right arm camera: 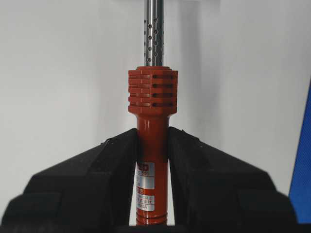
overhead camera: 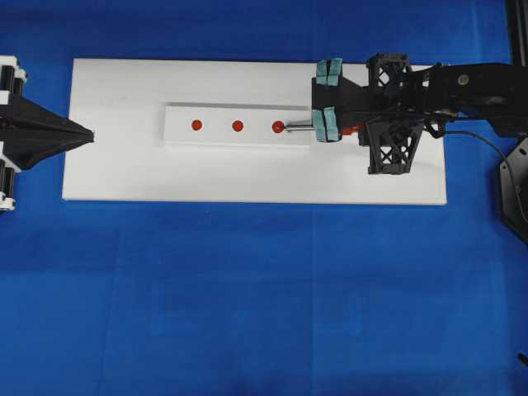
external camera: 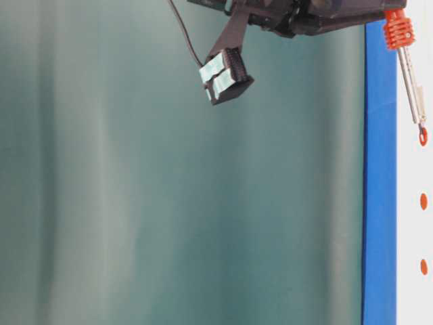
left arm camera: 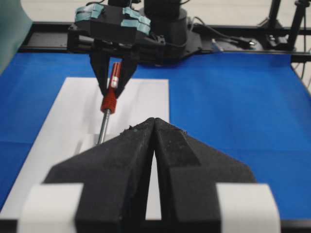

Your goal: Touch the tip of the soldering iron to the mark.

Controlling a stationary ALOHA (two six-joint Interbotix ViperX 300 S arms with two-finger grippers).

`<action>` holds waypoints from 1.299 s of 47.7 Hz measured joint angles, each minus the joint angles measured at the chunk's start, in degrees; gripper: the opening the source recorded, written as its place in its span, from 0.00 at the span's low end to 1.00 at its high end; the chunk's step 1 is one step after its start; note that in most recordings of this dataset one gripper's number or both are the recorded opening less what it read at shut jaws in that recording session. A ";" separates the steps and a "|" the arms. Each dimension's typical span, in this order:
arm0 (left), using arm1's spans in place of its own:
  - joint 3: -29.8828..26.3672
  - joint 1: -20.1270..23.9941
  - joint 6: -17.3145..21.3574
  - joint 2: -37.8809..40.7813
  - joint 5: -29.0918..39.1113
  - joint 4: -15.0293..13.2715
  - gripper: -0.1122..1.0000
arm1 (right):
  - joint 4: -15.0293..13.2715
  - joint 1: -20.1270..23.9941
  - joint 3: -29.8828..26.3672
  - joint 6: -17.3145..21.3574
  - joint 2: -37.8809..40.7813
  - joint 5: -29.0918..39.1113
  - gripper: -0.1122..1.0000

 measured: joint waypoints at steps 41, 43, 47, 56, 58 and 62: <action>0.00 0.00 -0.18 0.00 0.00 0.00 0.10 | -1.49 0.00 -4.75 -0.09 -10.63 11.51 0.16; 0.00 0.09 -0.26 0.00 -0.09 0.00 0.10 | -1.58 0.00 -4.75 0.00 -10.63 11.43 0.16; 0.00 0.00 -0.26 0.00 -0.09 0.00 0.10 | -1.49 0.00 -4.75 0.00 -10.90 11.43 0.16; 0.00 0.00 -0.26 0.00 0.00 0.00 0.10 | -1.58 0.00 -4.22 0.09 -12.13 11.43 0.16; 0.00 0.00 -0.26 0.00 -0.09 0.00 0.10 | -1.58 0.00 -3.96 0.18 -12.39 11.43 0.16; -0.09 0.09 -0.26 0.00 0.00 0.00 0.10 | -1.58 0.00 -3.52 0.44 -12.92 11.16 0.16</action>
